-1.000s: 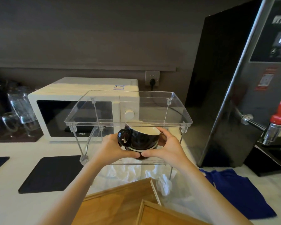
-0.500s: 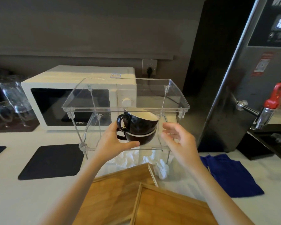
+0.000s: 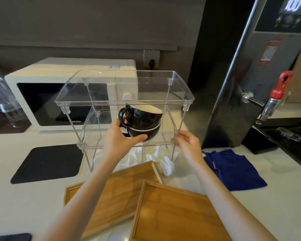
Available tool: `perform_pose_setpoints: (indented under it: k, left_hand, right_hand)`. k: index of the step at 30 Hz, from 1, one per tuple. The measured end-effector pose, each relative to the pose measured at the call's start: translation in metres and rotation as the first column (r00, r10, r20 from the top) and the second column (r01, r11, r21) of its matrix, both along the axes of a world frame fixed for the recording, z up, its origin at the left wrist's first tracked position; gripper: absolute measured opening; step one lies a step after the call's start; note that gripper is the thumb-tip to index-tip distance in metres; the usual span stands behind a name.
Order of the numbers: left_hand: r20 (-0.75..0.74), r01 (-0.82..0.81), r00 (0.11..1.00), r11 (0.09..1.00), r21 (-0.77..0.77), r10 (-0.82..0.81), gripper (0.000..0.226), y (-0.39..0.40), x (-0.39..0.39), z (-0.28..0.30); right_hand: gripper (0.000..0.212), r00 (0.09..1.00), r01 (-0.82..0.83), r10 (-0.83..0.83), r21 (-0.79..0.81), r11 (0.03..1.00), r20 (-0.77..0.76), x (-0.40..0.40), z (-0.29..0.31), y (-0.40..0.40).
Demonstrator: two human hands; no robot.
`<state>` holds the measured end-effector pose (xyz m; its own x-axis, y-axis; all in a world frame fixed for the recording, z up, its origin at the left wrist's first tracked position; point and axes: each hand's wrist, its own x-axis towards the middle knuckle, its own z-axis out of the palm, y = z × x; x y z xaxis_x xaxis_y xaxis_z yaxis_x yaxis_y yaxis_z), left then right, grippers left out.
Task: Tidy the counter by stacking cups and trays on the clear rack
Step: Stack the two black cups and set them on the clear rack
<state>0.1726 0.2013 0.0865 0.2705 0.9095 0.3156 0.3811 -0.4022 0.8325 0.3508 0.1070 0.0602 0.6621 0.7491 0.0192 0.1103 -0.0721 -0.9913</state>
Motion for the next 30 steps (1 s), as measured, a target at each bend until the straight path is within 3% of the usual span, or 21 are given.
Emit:
perform_pose_setpoints:
  k: [5,14,30]
  left_hand:
    - [-0.017,0.017,1.0,1.0,0.018,-0.016,0.075,0.006,0.009,0.004]
    - [-0.113,0.08,0.99,0.997,-0.013,-0.081,0.075,0.043,0.044,0.011]
    - [-0.009,0.243,0.97,0.97,0.018,-0.243,0.07,0.083,0.074,0.013]
  right_hand:
    - [0.018,1.0,0.006,-0.006,0.008,1.0,-0.023,0.006,0.003,0.002]
    - [0.021,0.999,-0.009,0.01,0.027,1.0,-0.032,0.006,0.003,0.002]
    - [0.023,0.997,-0.002,0.006,0.048,0.999,-0.078,0.009,0.001,0.005]
